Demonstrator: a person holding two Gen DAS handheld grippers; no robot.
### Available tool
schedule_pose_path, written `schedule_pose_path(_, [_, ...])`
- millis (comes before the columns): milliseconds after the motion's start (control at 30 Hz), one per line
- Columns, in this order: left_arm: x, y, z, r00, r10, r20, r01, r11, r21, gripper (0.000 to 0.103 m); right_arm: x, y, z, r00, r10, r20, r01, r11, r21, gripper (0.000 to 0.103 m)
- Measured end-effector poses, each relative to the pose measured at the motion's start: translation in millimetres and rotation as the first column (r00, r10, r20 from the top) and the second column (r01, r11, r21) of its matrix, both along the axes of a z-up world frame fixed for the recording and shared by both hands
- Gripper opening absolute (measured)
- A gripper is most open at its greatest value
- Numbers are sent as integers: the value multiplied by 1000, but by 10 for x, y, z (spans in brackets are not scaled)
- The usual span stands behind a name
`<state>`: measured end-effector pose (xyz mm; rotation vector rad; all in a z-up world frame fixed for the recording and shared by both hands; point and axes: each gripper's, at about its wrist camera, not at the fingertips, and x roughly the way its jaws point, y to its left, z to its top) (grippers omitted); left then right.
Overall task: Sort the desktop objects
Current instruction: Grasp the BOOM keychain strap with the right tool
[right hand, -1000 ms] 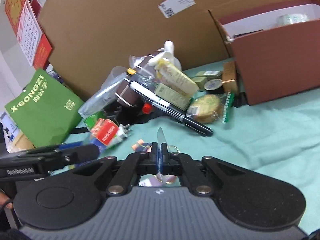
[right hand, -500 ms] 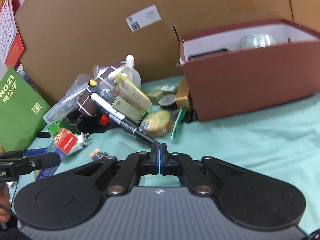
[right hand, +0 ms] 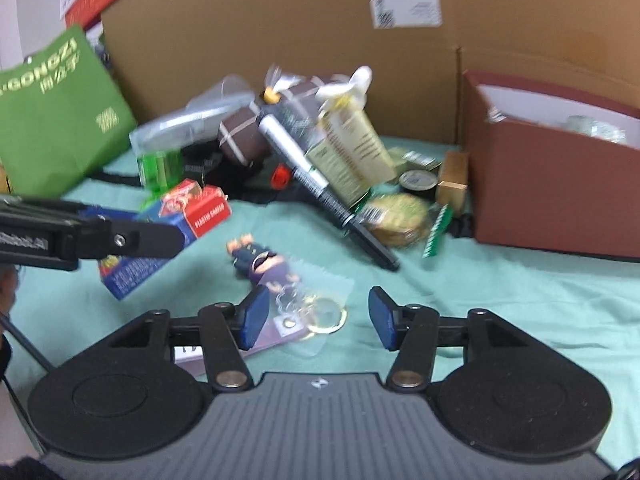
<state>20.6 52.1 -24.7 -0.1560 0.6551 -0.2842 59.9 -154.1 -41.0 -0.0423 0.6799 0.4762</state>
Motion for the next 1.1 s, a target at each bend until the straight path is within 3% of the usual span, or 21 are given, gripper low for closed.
schedule_pose_path(100, [-1,36,-24,1000,5,-6,-5,1000,-9,63,68,103,-70,1000,2,-8,-2,999,-38,67])
schedule_pose_path(200, [6,64,-56,1000,11,-14,-11,1000,-14,63,79,141,-53,1000,17,-8,-17,1000,14,67])
schedule_pose_path(300, [29,102,-77,1000,19,-21,-19,1000,-19,63,4,258,4,997,65,32,-65,998,-18,56])
schedule_pose_path(367, [30,127,-81,999,26,-21,-26,999,-22,63,-37,319,33,995,98,34,-98,995,-17,34])
schedule_pose_path(467, [21,157,-82,999,35,-22,-35,999,-26,63,-71,359,35,990,144,-4,-144,990,-4,27])
schedule_pose_path(700, [-18,197,-80,999,45,-18,-45,999,-22,63,-152,394,13,986,165,-17,-165,986,-20,31])
schedule_pose_path(933, [-42,257,-100,997,67,-23,-68,998,-16,63,-129,541,-98,977,210,-19,-211,977,-27,42])
schedule_pose_path(1000, [-43,275,-99,997,72,-24,-72,997,-16,63,-135,574,-107,977,215,-2,-215,976,-42,38])
schedule_pose_path(1100, [-40,286,-104,997,75,-25,-76,997,-14,63,-129,552,-77,976,219,-10,-219,975,-28,22])
